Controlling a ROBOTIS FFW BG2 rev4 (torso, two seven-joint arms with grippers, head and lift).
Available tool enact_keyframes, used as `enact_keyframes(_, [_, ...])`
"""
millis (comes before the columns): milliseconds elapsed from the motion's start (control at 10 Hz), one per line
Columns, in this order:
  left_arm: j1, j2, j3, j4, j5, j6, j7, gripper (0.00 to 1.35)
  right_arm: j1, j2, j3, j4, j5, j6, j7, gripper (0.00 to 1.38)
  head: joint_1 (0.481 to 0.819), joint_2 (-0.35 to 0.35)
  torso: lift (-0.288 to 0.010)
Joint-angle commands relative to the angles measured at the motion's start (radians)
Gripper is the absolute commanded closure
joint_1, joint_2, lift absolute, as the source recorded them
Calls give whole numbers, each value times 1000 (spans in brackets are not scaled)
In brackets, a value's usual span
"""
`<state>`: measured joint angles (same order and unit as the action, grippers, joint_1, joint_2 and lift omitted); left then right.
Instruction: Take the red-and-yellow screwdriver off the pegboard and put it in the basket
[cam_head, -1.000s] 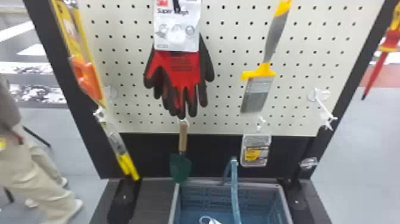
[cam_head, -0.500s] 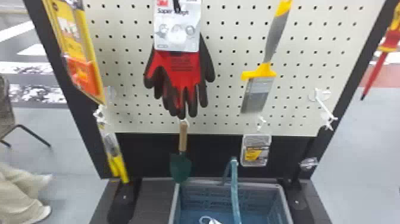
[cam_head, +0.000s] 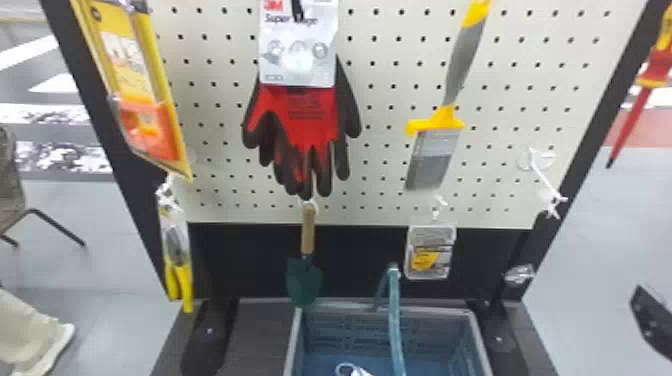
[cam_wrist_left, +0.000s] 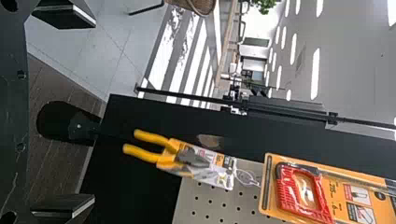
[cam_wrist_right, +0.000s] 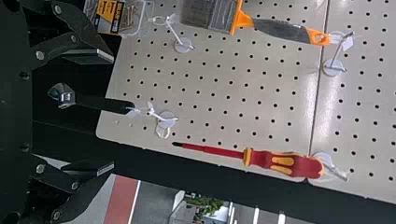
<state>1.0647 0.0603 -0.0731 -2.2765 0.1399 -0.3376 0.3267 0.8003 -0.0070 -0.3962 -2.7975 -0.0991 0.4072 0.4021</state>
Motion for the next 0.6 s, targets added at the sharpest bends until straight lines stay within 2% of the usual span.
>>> enact_keyframes(0, [-14, 16, -8, 2, 7, -3, 0, -2, -74, -2, -64, -39, 6, 70, 57, 464, 549, 0, -100])
enact_keyframes(100, [-23, 21, -13, 2, 7, 0, 0, -2, -125, -2, -105, -46, -8, 102, 98, 463, 549, 0, -100])
enact_keyframes(200, [-29, 23, -16, 7, 7, 2, 0, -2, -183, -10, -133, -85, 41, 177, 135, 463, 549, 0, -100])
enact_keyframes(400, [-38, 26, -22, 20, 9, -12, 0, -2, -276, -91, -196, -44, 1, 239, 190, 472, 549, 0, -100])
enact_keyframes(500, [-40, 27, -24, 20, 9, -12, 0, -2, -280, -90, -248, -17, -82, 239, 196, 490, 549, 0, -100])
